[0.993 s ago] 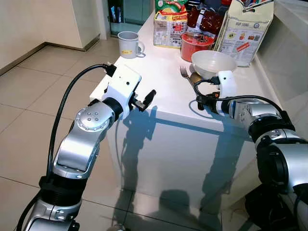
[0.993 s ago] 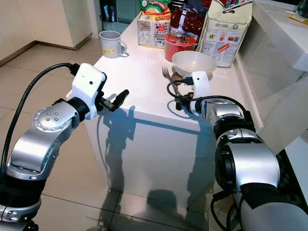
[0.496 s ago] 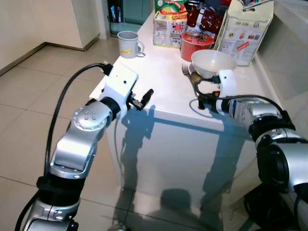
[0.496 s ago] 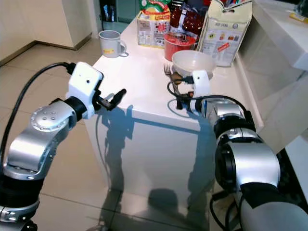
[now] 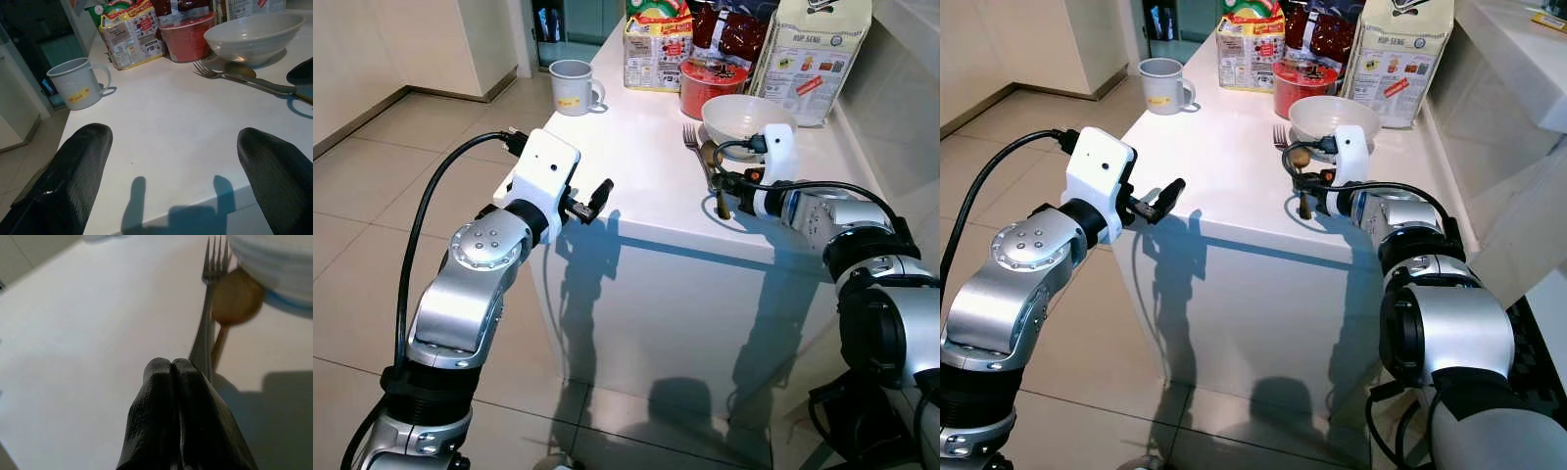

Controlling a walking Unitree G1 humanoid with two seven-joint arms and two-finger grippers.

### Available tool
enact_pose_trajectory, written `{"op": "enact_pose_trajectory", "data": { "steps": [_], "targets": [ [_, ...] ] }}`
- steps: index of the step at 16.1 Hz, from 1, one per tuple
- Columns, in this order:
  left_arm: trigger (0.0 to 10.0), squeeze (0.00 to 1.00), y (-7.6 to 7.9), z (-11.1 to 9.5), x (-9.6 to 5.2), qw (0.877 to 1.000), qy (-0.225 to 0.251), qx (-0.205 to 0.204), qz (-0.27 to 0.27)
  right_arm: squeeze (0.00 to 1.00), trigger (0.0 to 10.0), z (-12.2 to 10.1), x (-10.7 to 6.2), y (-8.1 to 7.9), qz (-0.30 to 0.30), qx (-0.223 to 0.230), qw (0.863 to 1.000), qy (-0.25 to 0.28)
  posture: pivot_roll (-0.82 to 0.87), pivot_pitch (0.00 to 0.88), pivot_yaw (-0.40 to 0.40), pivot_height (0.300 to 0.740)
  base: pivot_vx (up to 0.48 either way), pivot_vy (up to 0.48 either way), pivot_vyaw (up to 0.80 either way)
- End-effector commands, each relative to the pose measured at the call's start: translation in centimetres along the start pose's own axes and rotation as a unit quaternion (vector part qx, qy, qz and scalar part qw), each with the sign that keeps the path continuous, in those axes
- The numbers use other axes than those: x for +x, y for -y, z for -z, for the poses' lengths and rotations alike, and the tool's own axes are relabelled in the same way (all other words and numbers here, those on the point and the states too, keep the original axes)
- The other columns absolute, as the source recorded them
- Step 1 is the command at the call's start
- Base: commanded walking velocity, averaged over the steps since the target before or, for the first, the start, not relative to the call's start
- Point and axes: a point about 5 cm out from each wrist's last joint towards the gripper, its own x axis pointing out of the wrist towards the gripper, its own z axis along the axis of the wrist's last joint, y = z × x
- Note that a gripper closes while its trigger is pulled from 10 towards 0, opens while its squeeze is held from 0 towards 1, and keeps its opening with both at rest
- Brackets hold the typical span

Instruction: Setting the table

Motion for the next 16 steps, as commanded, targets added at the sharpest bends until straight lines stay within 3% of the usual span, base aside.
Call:
{"op": "enact_pose_trajectory", "data": {
  "steps": [1,2,3,4,5,7,9,10,11,12,14,16],
  "targets": [
    [10.0,0.0,-0.1,-0.1,-0.1,1.0,0.004,0.002,-0.01,0.0,0.0,-2.0,-0.4,0.0,-0.008,-0.007,0.999,0.032,0.03,0.0,-0.013,0.74,0.0,0.0,0.0],
    [10.0,0.0,-0.2,-0.2,-0.1,1.0,0.007,0.0,-0.015,0.0,0.0,-2.1,-0.5,0.0,-0.012,-0.008,0.999,0.035,0.03,0.0,-0.014,0.74,0.0,0.0,0.0],
    [10.0,0.0,-0.3,0.0,0.0,0.998,0.011,-0.008,-0.059,0.0,0.0,-2.5,-0.8,0.2,-0.016,-0.024,0.999,0.043,0.04,0.0,-0.034,0.74,0.0,0.0,0.0],
    [10.0,0.0,-0.1,0.3,0.1,0.997,0.006,-0.025,-0.076,0.0,8.7,-2.6,-1.0,0.3,-0.014,-0.035,0.998,0.048,0.03,0.0,-0.035,0.74,0.0,0.0,0.0],
    [10.0,0.0,0.1,0.5,0.0,0.996,0.007,-0.027,-0.083,0.0,10.0,-2.7,-1.2,0.3,-0.013,-0.043,0.998,0.055,0.03,0.0,-0.033,0.74,0.0,0.0,0.0],
    [10.0,0.0,0.7,0.8,0.0,0.997,0.008,-0.006,-0.082,0.0,10.0,-1.7,-1.8,-0.5,-0.039,-0.037,0.997,0.064,0.01,0.0,-0.02,0.74,0.0,0.0,0.0],
    [10.0,0.0,1.3,0.9,0.2,0.998,0.004,-0.002,-0.068,0.0,10.0,-0.7,-1.9,-0.5,-0.035,-0.049,0.997,0.047,-0.01,0.0,-0.012,0.74,0.0,0.0,0.0],
    [10.0,0.0,2.0,0.9,0.2,0.998,0.008,-0.009,-0.066,0.0,10.0,-0.4,-2.0,-0.3,-0.024,-0.035,0.998,0.045,-0.03,0.0,-0.014,0.74,0.0,0.0,0.0],
    [10.0,0.0,2.7,0.8,0.1,0.998,0.014,-0.009,-0.062,0.95,10.0,-0.5,-2.1,0.0,-0.008,-0.025,0.998,0.053,-0.02,0.0,-0.028,0.74,0.0,0.0,0.0],
    [10.0,0.0,3.3,0.8,-0.4,0.998,0.021,-0.006,-0.06,1.0,10.0,-0.6,-2.4,0.1,0.008,-0.015,0.998,0.065,-0.01,0.0,-0.04,0.74,0.0,0.0,0.0],
    [10.0,0.0,3.5,0.6,-1.4,0.997,0.036,-0.008,-0.062,1.0,10.0,-0.7,-2.8,0.4,0.031,0.008,0.995,0.092,0.01,0.0,-0.069,0.74,0.0,0.0,0.0],
    [10.0,0.0,2.5,0.2,-1.5,0.995,0.046,-0.016,-0.087,1.0,10.0,-1.5,-3.1,0.5,0.057,0.037,0.988,0.136,0.03,0.0,-0.086,0.74,0.0,0.0,0.0]
  ]
}}
